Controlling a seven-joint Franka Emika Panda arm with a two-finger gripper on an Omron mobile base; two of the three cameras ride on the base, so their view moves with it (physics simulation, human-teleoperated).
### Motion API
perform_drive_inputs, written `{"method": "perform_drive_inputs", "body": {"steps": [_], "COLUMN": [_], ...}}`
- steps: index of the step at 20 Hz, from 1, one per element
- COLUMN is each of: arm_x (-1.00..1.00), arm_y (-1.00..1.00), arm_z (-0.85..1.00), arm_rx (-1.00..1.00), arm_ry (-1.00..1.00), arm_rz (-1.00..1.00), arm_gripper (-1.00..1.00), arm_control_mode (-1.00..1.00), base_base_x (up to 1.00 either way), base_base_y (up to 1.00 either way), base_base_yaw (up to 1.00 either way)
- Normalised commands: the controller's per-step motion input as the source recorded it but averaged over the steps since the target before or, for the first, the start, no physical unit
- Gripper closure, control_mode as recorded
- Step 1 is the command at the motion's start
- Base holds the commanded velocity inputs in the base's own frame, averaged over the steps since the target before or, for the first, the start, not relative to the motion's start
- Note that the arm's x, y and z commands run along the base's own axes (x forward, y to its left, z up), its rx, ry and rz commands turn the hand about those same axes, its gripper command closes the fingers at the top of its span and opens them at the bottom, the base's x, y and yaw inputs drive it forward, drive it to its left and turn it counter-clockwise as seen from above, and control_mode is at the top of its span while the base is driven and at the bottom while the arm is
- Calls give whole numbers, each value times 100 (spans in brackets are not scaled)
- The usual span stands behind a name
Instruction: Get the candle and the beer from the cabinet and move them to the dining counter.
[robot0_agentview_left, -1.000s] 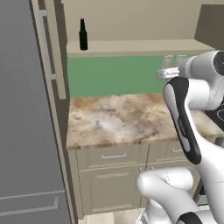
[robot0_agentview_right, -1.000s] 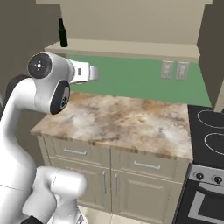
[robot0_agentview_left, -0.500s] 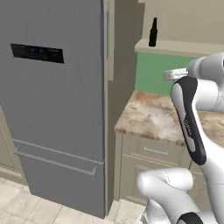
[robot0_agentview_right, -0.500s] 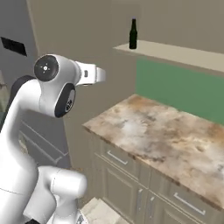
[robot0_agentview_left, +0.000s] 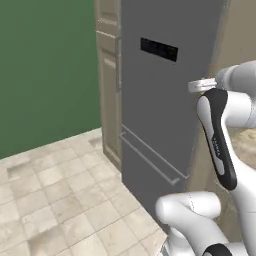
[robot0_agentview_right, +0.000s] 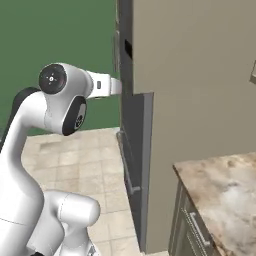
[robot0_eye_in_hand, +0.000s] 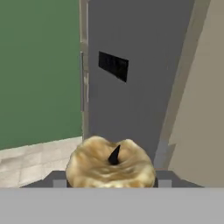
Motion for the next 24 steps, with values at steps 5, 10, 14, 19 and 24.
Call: {"method": "perform_drive_inputs", "body": {"steps": [5, 10, 14, 19, 24], "arm_x": [0, 0, 0, 0, 0], "arm_y": [0, 0, 0, 0, 0], "arm_z": [0, 0, 0, 0, 0], "arm_rx": [0, 0, 0, 0, 0], "arm_ry": [0, 0, 0, 0, 0], "arm_rz": [0, 0, 0, 0, 0], "arm_gripper": [100, 100, 100, 100, 100], "arm_control_mode": [100, 100, 100, 100, 100], "base_base_x": [-1, -1, -11, -2, 0], "base_base_y": [0, 0, 0, -7, -5], "base_base_yaw": [100, 100, 99, 96, 93]}}
